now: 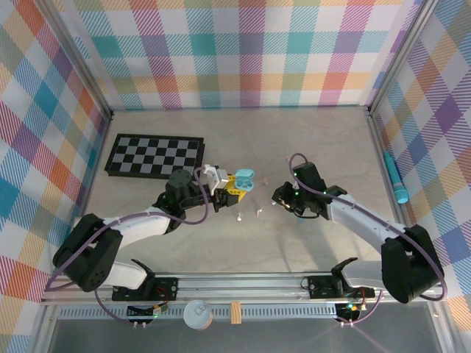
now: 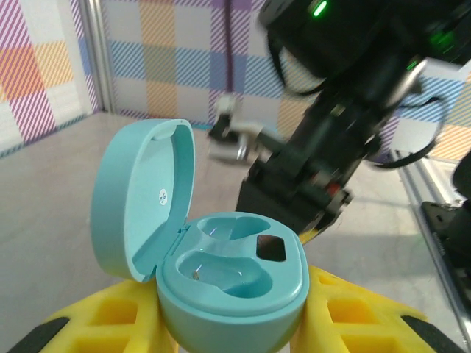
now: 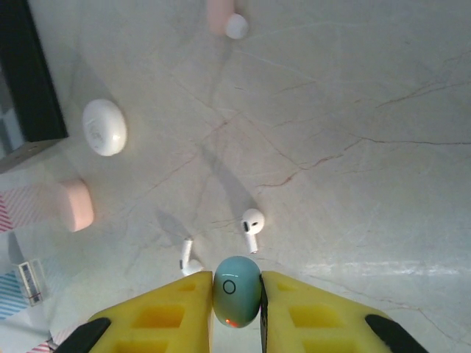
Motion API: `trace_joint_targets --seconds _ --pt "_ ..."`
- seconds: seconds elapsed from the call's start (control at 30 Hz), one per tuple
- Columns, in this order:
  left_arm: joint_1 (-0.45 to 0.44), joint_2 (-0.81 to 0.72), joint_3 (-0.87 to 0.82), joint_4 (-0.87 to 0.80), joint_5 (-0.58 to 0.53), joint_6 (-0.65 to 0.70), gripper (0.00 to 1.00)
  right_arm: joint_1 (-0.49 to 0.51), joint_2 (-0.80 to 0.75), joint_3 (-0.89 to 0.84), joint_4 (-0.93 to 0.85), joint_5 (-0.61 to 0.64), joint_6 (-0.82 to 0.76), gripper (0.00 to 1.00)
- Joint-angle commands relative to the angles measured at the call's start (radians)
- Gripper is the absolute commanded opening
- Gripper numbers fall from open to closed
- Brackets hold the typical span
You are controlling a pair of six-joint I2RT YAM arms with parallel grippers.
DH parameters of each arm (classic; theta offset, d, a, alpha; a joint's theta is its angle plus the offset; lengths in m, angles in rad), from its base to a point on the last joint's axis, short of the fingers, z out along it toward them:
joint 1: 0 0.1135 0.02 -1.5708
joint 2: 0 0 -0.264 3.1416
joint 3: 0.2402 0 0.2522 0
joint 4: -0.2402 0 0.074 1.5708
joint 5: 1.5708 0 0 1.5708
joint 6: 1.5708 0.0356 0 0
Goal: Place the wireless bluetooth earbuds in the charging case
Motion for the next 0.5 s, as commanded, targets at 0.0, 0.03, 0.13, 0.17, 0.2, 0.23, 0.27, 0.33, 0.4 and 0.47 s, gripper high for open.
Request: trace_joint_targets --seconds 0.0,0.03,0.13,0.17,0.2,0.23,0.27,0.33,0.4,0.47 --pt "-0.007 0.032 0.058 -0.009 -0.035 0.038 0.28 0.005 -0.05 0.045 -0.05 -0.011 -0.038 0.22" --pt "-0.007 0.038 0.063 -0.015 -0.035 0.043 0.28 0.007 -0.063 0.053 -0.052 -0.02 -0.041 0.22" --pt "-0.007 0.053 0.075 -0.031 -0.029 0.049 0.28 0.016 -0.099 0.078 -0.053 -0.034 -0.055 0.22" --pt "-0.008 0.059 0.081 -0.044 -0.029 0.051 0.28 0.019 -0.106 0.088 -0.054 -0.037 -0.059 0.21" --pt "-0.009 0.065 0.088 -0.058 -0.034 0.054 0.28 0.022 -0.113 0.103 -0.058 -0.039 -0.063 0.21" --pt "-0.011 0.07 0.095 -0.079 -0.037 0.062 0.28 0.025 -0.115 0.119 -0.065 -0.039 -0.067 0.22" --pt "-0.013 0.072 0.099 -0.093 -0.04 0.069 0.27 0.027 -0.115 0.133 -0.07 -0.039 -0.071 0.22" --pt "-0.017 0.075 0.101 -0.106 -0.041 0.074 0.27 0.035 -0.112 0.168 -0.08 -0.048 -0.079 0.23" --pt "-0.018 0.077 0.1 -0.107 -0.041 0.074 0.27 0.042 -0.104 0.199 -0.079 -0.065 -0.083 0.23" --pt "-0.021 0.079 0.1 -0.106 -0.038 0.075 0.27 0.052 -0.098 0.221 -0.072 -0.077 -0.084 0.23"
